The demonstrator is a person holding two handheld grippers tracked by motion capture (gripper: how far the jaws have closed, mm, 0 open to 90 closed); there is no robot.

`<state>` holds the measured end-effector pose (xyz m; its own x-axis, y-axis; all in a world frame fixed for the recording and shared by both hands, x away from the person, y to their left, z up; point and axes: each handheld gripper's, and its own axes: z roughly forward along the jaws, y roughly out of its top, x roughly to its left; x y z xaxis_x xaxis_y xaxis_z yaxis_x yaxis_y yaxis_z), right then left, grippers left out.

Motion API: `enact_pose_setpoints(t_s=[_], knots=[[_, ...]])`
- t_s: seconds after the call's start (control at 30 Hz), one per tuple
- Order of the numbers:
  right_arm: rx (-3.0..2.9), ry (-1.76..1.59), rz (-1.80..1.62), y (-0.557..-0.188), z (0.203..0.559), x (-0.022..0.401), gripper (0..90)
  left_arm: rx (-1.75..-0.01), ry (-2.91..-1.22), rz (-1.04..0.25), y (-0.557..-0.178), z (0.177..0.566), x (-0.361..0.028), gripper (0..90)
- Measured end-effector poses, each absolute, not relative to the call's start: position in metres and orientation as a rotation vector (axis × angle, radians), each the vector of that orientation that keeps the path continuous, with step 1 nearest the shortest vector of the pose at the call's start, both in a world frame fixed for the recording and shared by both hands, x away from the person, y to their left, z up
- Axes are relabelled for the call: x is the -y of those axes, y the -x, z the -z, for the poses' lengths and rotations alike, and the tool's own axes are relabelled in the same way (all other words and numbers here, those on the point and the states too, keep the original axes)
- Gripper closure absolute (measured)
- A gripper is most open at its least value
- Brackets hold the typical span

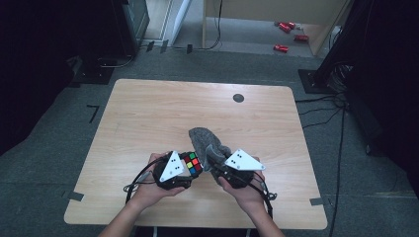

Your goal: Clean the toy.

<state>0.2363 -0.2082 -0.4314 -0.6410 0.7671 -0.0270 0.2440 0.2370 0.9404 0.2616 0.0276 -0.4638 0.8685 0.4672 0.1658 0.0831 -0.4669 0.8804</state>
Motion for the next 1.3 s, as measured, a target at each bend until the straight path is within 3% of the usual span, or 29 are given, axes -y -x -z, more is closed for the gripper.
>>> enact_pose_setpoints(t_s=[0.4, 0.63, 0.97, 1.17, 1.3], knots=[[-2.045, -1.047, -1.559, -0.248, 0.443, 0.224, 66.0, -0.352, -1.87, -0.404, -0.261, 0.454, -0.043, 34.6], [-2.037, -1.003, -1.755, -0.243, 0.432, 0.225, 66.1, -0.338, -1.91, -0.427, -0.261, 0.459, -0.038, 34.6], [-2.054, -1.147, -1.646, -0.253, 0.445, 0.231, 66.1, -0.337, -1.852, -0.425, -0.26, 0.453, -0.044, 34.7], [-2.042, -0.996, -1.747, -0.24, 0.428, 0.218, 65.9, -0.34, -1.869, -0.43, -0.26, 0.455, -0.043, 34.6], [-2.046, -1.061, -1.742, -0.246, 0.436, 0.224, 66.0, -0.348, -1.846, -0.42, -0.26, 0.453, -0.047, 34.6]])
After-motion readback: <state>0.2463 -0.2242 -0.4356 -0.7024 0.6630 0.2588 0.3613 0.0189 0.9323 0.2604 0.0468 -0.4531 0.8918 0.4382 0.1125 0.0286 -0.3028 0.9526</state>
